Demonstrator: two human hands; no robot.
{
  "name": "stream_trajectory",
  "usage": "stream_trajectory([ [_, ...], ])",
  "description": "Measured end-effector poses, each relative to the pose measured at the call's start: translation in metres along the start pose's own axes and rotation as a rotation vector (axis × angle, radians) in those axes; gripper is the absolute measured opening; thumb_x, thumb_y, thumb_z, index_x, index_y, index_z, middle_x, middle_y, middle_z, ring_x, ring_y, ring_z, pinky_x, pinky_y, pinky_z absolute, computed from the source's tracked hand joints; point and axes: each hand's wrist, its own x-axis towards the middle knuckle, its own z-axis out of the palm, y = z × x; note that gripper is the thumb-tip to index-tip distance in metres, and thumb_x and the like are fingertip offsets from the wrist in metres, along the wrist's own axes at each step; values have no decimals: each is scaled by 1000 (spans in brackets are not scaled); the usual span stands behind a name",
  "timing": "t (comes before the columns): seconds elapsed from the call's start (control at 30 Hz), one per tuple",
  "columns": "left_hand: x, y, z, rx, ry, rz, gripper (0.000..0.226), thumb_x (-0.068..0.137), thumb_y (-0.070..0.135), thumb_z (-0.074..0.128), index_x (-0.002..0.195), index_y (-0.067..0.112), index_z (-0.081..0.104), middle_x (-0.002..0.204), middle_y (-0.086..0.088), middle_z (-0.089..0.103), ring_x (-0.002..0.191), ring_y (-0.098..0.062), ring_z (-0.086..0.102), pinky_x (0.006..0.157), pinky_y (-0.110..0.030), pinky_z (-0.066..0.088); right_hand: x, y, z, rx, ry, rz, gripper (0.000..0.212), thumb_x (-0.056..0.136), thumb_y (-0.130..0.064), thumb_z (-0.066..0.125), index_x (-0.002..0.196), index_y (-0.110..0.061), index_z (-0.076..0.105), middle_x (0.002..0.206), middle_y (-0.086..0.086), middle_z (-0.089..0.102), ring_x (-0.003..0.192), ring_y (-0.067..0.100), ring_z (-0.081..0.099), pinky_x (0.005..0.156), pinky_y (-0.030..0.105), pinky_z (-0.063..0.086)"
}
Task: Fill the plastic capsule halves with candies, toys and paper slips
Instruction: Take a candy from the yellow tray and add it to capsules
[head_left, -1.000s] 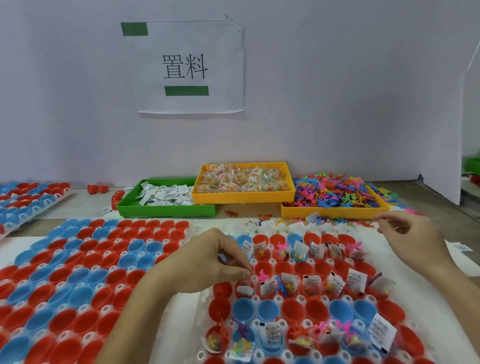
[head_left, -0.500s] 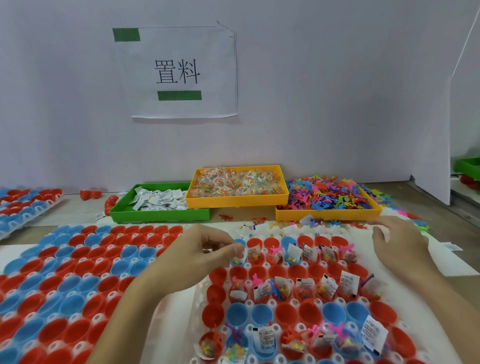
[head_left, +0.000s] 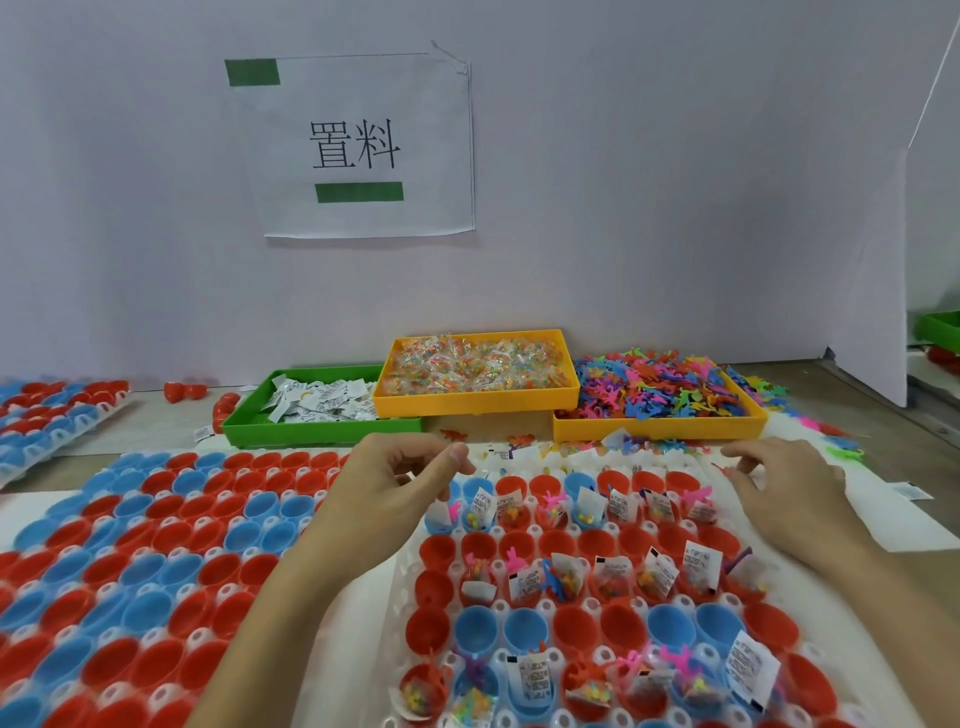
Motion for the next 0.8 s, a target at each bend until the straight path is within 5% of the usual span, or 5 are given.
stream_trajectory([
  [0.17,0,0,2,-3,18,3,37,83,53,49,82,28,76,63,10,65,64,-7,61,61,-14,48,1,3,2,77,25,-11,19,92,-11,68,108,-9,76,97,9,71,85,21,53,80,36,46],
  [0.37,0,2,4,11,29,9,35,84,54,48,84,30,74,64,14,65,68,-6,62,64,-15,51,3,1,3,109,-41,59,19,95,-11,64,111,-9,75,103,10,72,83,17,54,79,32,44],
  [0.6,-3,14,10,-32,32,36,37,85,52,49,82,27,76,66,9,66,67,-10,62,64,-29,51,-5,-24,-18,236,122,-10,4,91,-10,70,94,-10,73,80,1,64,72,7,54,57,20,36],
  [0.7,-6,24,16,-78,5,67,36,86,50,52,82,24,78,66,9,66,67,-14,61,65,-35,51,-14,-44,-36,453,165,-48,4,90,-13,71,88,-16,69,80,-3,68,76,11,62,60,20,42],
  [0.8,-9,34,23,-134,-20,91,33,87,44,56,84,20,78,69,12,68,68,-8,62,63,-25,52,-29,-67,-53,847,-1,-61,4,89,-13,69,91,-17,70,79,1,75,77,15,72,68,27,54],
])
